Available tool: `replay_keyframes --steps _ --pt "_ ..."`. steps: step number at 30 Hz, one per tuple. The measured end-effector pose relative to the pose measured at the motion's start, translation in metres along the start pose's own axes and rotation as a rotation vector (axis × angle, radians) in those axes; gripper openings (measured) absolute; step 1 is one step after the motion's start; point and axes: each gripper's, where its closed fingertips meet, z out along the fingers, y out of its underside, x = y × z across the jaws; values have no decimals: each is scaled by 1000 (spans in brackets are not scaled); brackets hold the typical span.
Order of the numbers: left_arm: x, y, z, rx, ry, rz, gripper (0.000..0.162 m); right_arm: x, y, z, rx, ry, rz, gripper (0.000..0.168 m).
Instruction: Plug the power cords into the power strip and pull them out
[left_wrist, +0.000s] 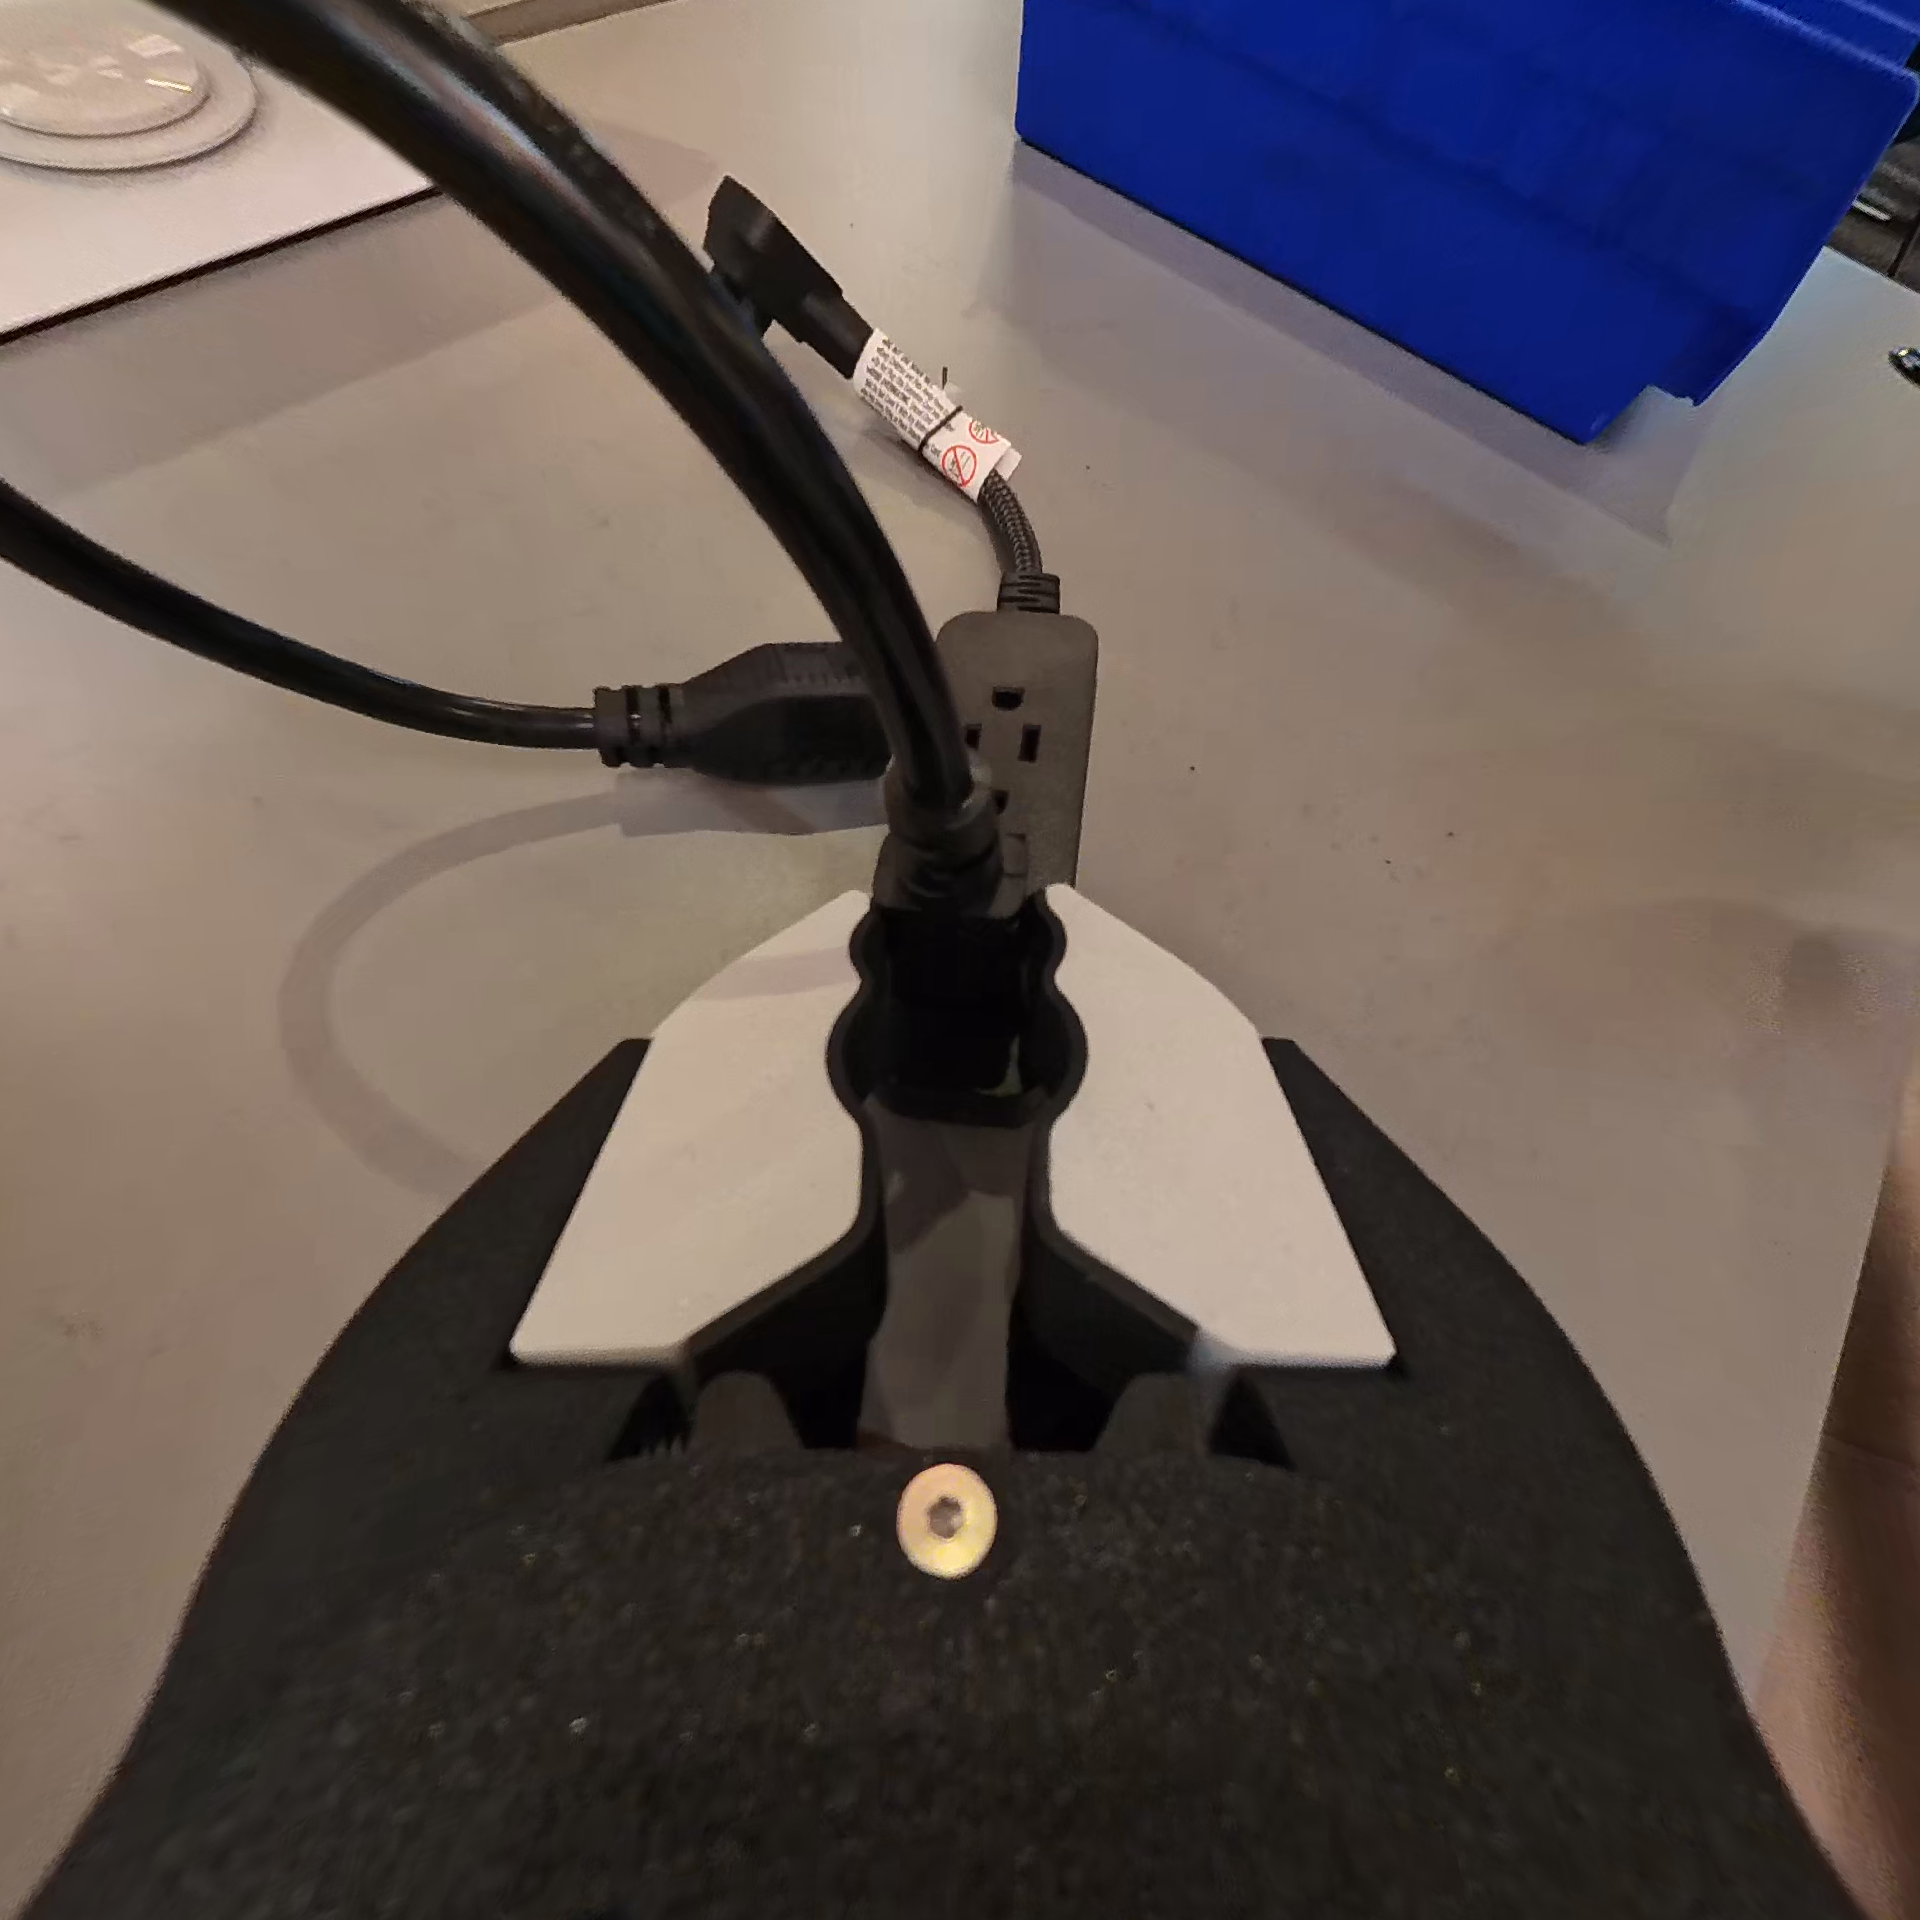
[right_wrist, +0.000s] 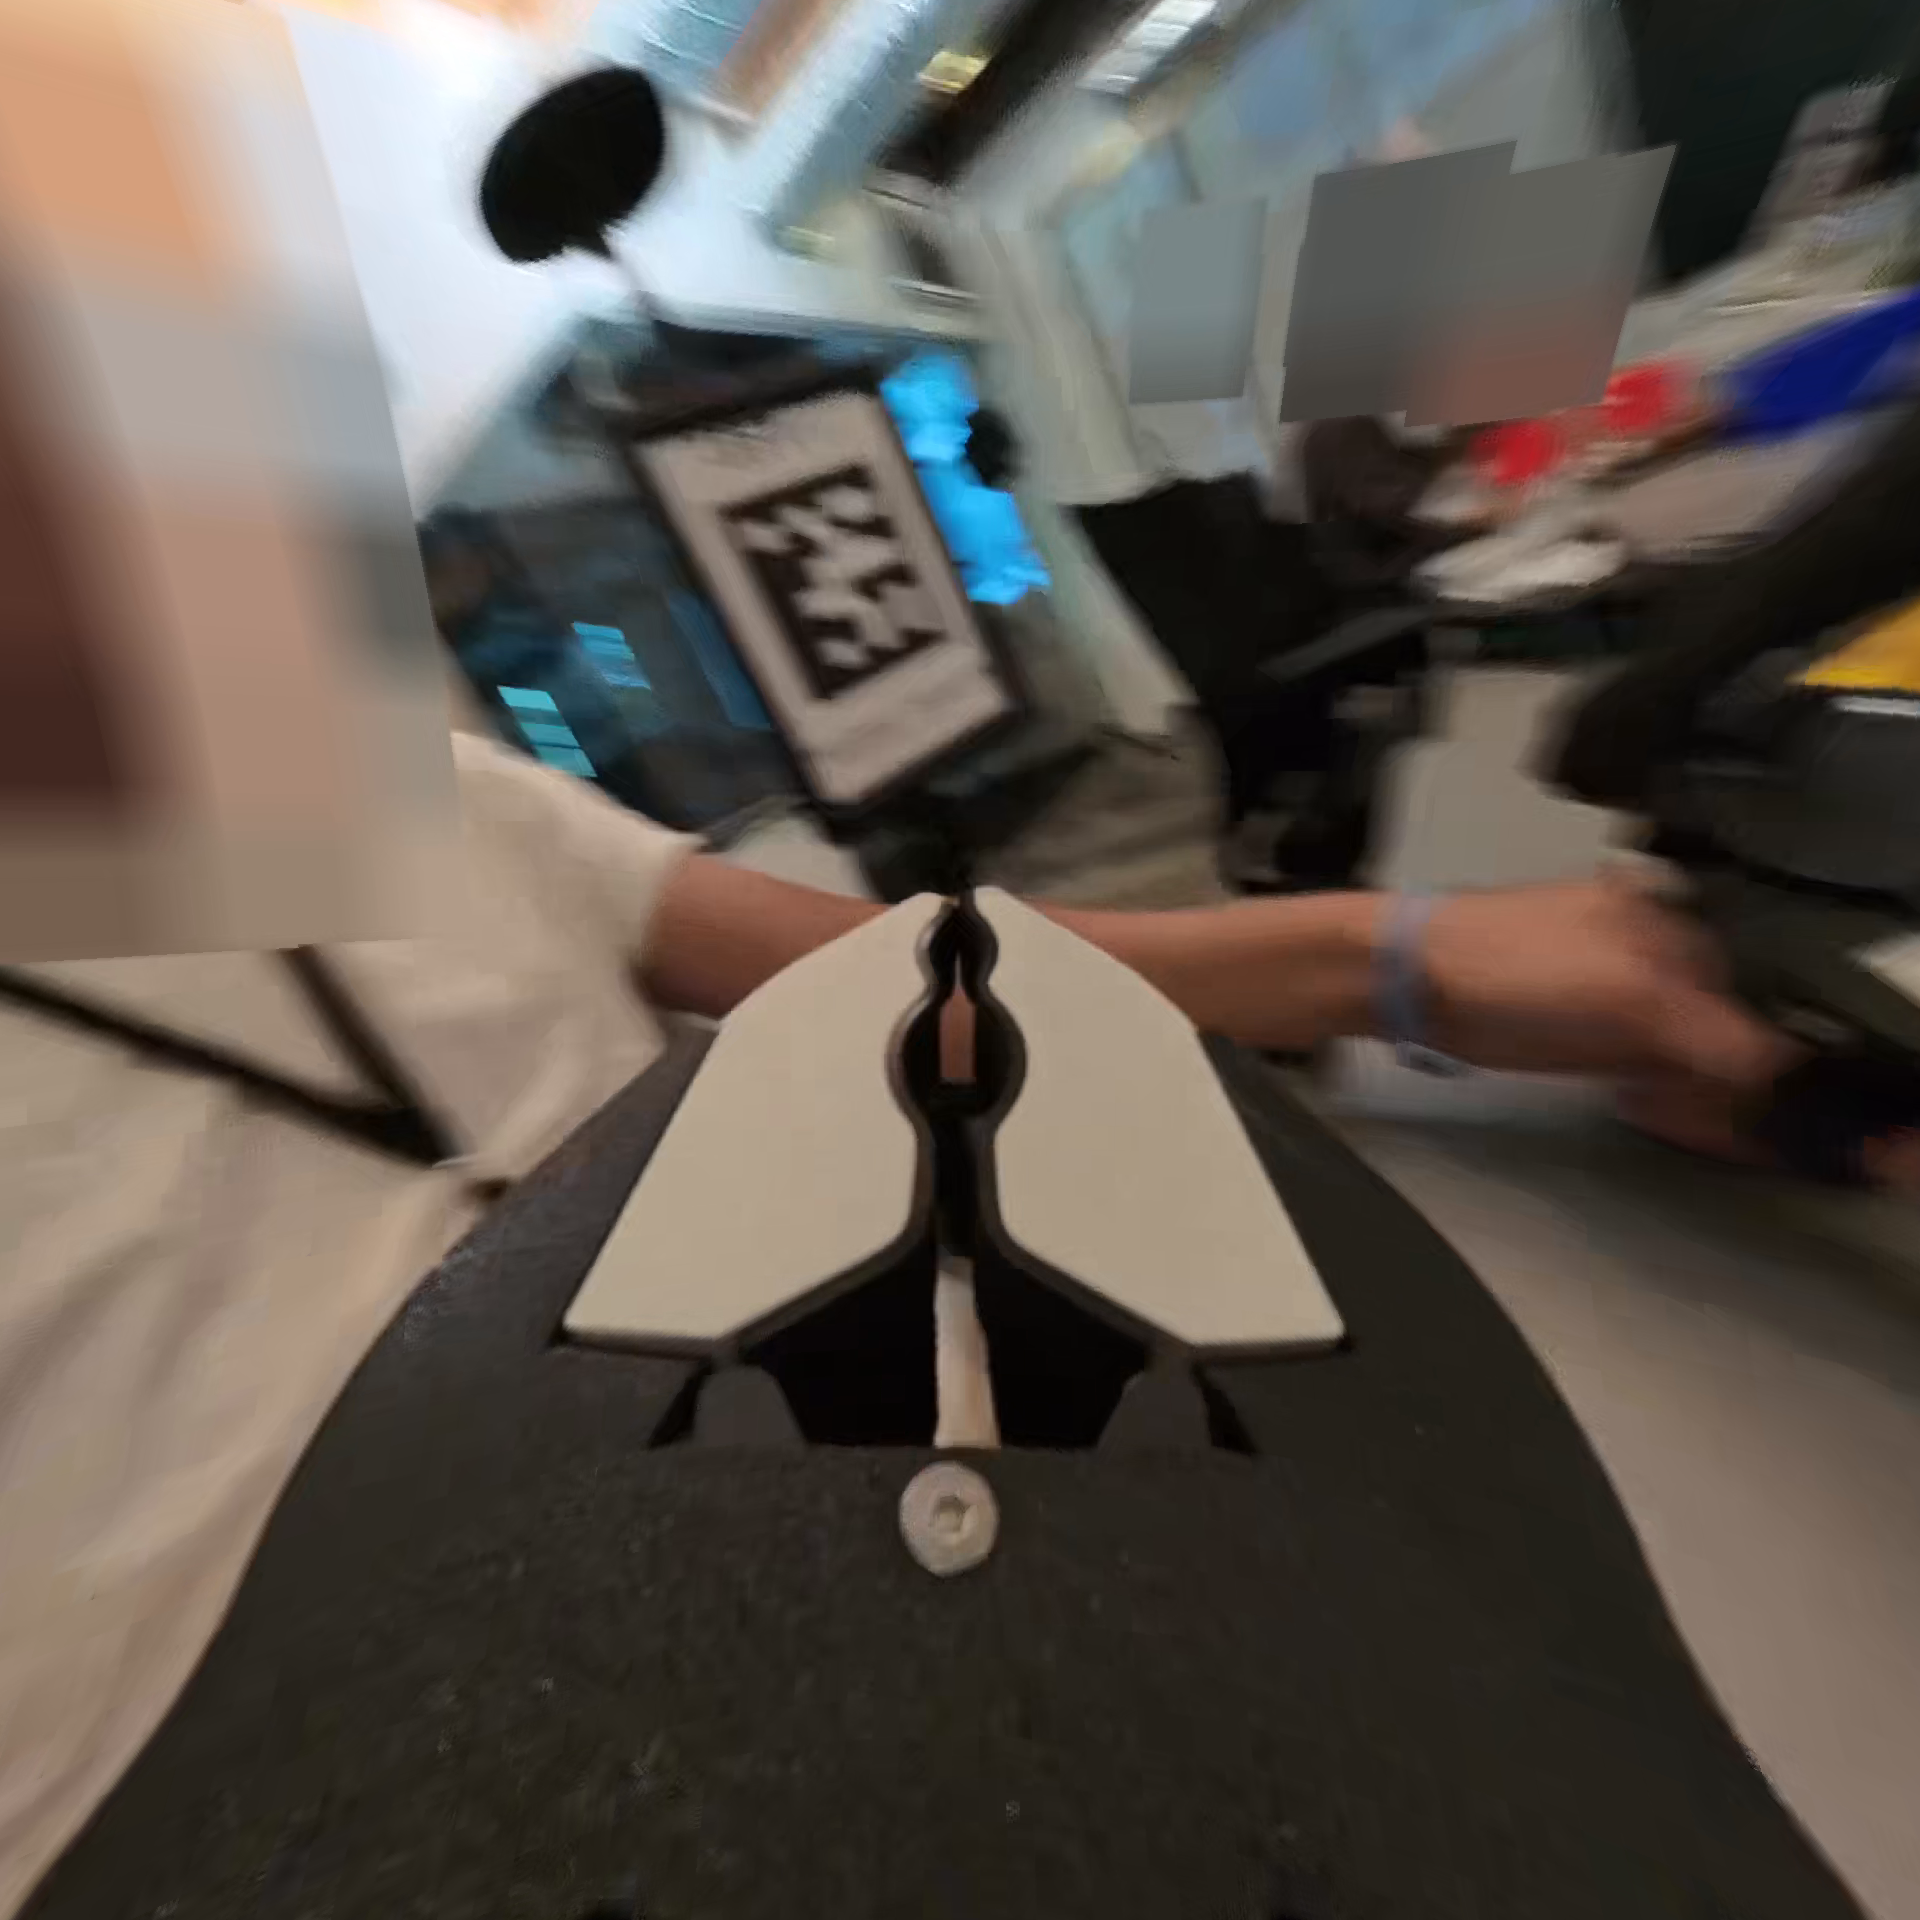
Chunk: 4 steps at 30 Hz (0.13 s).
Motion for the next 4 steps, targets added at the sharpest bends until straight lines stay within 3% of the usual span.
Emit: replay_keyframes --steps 4 --pt "0 0 0 3 4 -9 25 76 19 -25 -194 552 -227 0"
